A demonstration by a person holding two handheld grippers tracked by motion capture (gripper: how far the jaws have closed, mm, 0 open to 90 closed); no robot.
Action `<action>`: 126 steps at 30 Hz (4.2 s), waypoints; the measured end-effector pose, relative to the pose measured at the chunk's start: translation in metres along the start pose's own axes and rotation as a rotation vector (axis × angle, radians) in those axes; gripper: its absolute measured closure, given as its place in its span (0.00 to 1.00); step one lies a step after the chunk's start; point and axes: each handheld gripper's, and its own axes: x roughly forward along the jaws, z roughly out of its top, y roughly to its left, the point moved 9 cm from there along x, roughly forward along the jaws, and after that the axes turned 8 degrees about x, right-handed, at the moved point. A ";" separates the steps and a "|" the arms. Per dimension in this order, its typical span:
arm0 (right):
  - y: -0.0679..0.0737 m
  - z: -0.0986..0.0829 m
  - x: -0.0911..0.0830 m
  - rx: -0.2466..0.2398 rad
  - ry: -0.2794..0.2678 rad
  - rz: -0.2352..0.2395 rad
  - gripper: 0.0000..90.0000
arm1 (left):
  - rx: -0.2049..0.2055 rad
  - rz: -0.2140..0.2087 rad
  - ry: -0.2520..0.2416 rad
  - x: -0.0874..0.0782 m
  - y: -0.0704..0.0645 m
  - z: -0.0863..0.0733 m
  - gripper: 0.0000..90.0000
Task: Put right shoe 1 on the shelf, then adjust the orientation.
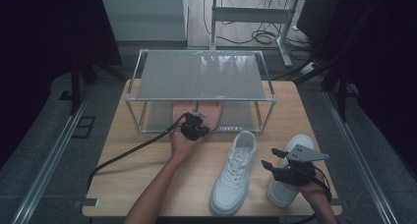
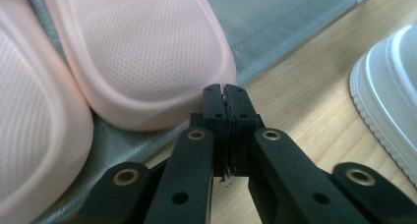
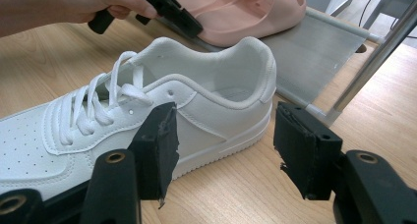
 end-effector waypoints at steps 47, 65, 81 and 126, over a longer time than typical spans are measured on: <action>0.006 0.000 0.002 -0.016 0.010 0.003 0.47 | -0.007 0.045 -0.130 -0.122 -0.026 -0.107 0.96; 0.009 0.005 -0.003 -0.013 -0.007 0.023 0.47 | 0.008 0.058 -0.087 -0.128 -0.024 -0.123 0.58; 0.058 0.009 -0.013 -0.070 0.039 0.144 0.85 | -0.059 0.038 -0.104 -0.140 -0.014 -0.133 0.55; 0.129 -0.052 0.036 -0.153 0.255 0.249 1.00 | -0.090 0.000 -0.072 -0.134 -0.021 -0.136 0.53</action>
